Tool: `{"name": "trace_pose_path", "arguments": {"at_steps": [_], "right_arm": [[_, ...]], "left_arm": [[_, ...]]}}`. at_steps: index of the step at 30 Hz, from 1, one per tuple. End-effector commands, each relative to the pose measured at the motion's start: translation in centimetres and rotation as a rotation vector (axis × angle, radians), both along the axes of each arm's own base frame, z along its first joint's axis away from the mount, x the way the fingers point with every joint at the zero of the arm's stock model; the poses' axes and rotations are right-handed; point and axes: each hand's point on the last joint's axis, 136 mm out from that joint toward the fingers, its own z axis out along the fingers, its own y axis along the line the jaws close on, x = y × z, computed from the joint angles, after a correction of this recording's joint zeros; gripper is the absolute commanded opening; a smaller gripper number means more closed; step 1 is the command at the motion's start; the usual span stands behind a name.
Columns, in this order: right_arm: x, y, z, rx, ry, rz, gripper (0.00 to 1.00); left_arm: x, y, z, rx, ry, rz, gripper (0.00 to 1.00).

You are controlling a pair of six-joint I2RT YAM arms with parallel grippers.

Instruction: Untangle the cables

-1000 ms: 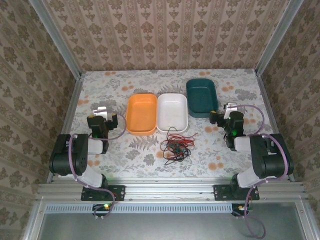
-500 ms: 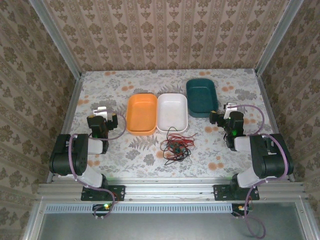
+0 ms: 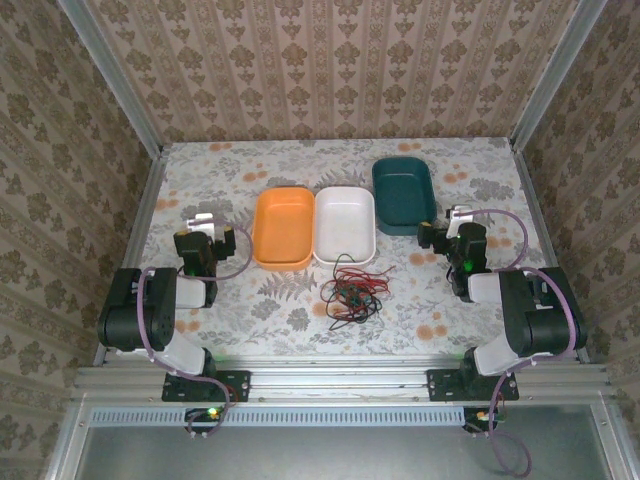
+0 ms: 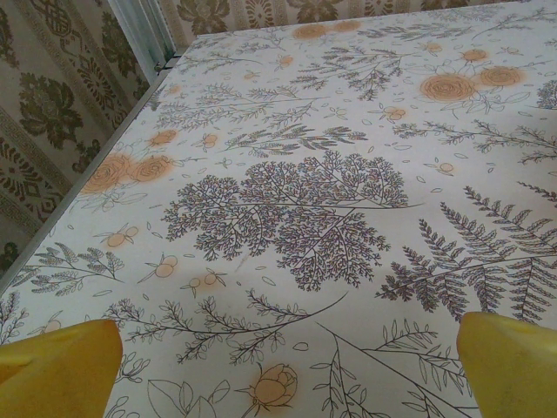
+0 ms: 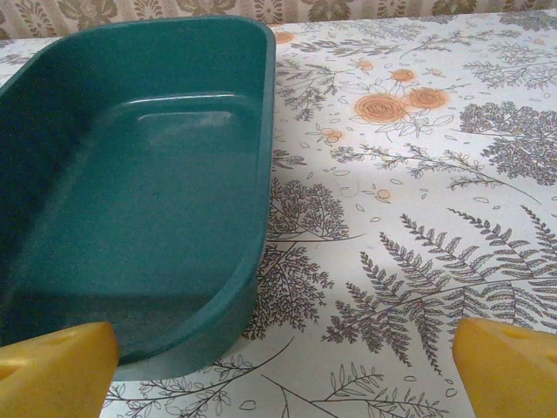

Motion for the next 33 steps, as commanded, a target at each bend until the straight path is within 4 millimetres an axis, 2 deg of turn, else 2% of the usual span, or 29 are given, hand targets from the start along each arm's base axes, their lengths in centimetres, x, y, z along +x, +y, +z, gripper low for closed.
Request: {"name": "trace_pose_path", "arguments": {"at_steps": [1, 6, 8, 11, 12, 15, 18, 20, 23, 25, 28, 30, 33], "right_arm": [[0.8, 0.2, 1.1, -0.003, -0.042, 0.017, 1.00], [0.8, 0.0, 1.2, 0.015, -0.045, 0.026, 1.00], [0.8, 0.2, 1.6, 0.015, -0.054, 0.040, 1.00], [0.4, -0.7, 3.3, 0.017, -0.033, -0.023, 1.00], [0.1, -1.7, 4.3, 0.027, -0.015, -0.092, 0.96], [-1.7, -4.4, 6.9, 0.086, -0.019, -0.295, 0.79], [-4.1, -5.6, 8.7, 0.190, -0.040, -0.450, 0.74], [-4.3, -3.8, 9.6, 0.235, -0.019, -0.408, 0.74], [-3.4, 1.9, 10.6, 0.195, 0.051, -0.242, 0.75], [-2.9, 7.3, 9.9, 0.172, 0.147, -0.086, 0.75], [-3.3, 14.8, 9.2, 0.077, 0.216, 0.142, 0.75], [-3.5, 17.7, 8.9, 0.008, 0.219, 0.221, 0.76], [-3.1, 18.8, 8.4, 0.009, 0.255, 0.228, 0.76]], "left_arm": [[0.9, 0.6, 1.4, 0.007, -0.051, 0.012, 1.00], [0.9, 0.6, 1.4, 0.009, -0.050, 0.013, 1.00], [1.1, 0.8, 2.0, 0.016, -0.026, 0.030, 1.00], [1.5, 3.1, 4.7, 0.003, 0.135, 0.189, 1.00], [1.4, 3.7, 5.9, 0.005, 0.144, 0.236, 1.00], [1.0, 3.1, 8.3, -0.011, 0.106, 0.262, 1.00], [0.4, 0.3, 8.5, -0.142, 0.152, 0.189, 1.00], [0.2, -2.7, 7.6, -0.216, 0.210, 0.120, 1.00], [-0.3, -7.1, 5.6, -0.277, 0.295, 0.043, 1.00], [-0.6, -9.4, 3.8, -0.383, 0.359, 0.003, 1.00], [-1.0, -11.1, 1.7, -0.442, 0.428, -0.005, 1.00], [-1.3, -11.5, 1.0, -0.408, 0.455, -0.001, 1.00], [-2.0, -12.3, -0.3, -0.374, 0.514, -0.003, 0.98]]}}
